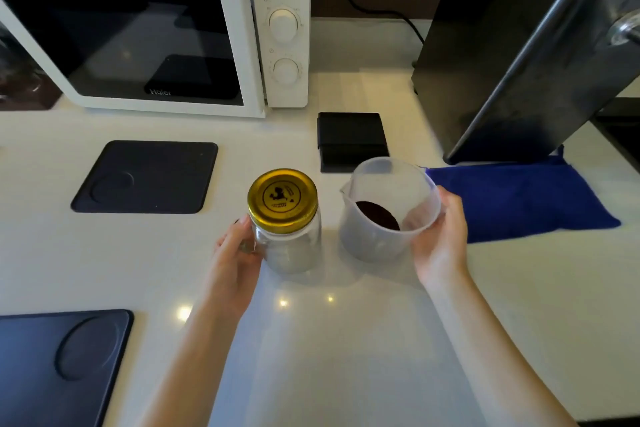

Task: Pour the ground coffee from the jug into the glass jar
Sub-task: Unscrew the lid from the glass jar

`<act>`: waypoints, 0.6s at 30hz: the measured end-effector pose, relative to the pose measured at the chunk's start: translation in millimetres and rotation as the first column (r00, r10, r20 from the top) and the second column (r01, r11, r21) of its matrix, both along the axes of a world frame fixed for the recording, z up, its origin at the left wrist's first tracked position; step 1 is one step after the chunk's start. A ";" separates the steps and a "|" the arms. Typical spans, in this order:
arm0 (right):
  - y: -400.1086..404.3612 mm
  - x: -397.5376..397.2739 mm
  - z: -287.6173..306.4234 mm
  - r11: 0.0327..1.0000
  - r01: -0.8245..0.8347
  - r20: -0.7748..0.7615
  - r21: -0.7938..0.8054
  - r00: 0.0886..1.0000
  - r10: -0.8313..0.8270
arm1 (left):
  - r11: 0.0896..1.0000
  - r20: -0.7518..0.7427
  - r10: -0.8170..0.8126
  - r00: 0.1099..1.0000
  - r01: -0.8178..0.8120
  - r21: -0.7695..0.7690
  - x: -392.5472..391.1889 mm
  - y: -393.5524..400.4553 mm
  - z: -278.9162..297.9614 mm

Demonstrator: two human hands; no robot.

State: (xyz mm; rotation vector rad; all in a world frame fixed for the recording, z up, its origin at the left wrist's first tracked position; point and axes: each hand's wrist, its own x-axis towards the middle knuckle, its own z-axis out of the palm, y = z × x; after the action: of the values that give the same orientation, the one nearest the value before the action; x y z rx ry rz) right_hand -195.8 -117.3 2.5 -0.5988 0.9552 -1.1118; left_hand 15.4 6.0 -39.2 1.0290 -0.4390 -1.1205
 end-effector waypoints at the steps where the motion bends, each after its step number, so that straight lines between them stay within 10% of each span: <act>1: 8.2 -6.2 -0.3 1.000 -0.005 -0.001 0.001 1.000 0.005 | 1.000 -0.022 -0.003 1.000 0.003 -0.008 -4.2 8.3 -1.2; 18: 64.9 -39.2 -20.2 0.997 0.016 -0.032 0.071 0.999 -0.014 | 0.999 -0.147 0.033 0.989 -0.032 0.012 -36.9 61.8 -8.0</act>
State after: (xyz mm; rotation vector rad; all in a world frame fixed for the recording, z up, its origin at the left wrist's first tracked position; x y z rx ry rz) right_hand -235.0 -52.4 -17.7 -0.5533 1.0236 -1.0800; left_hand -21.5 67.8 -47.2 0.9507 -0.2980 -1.1614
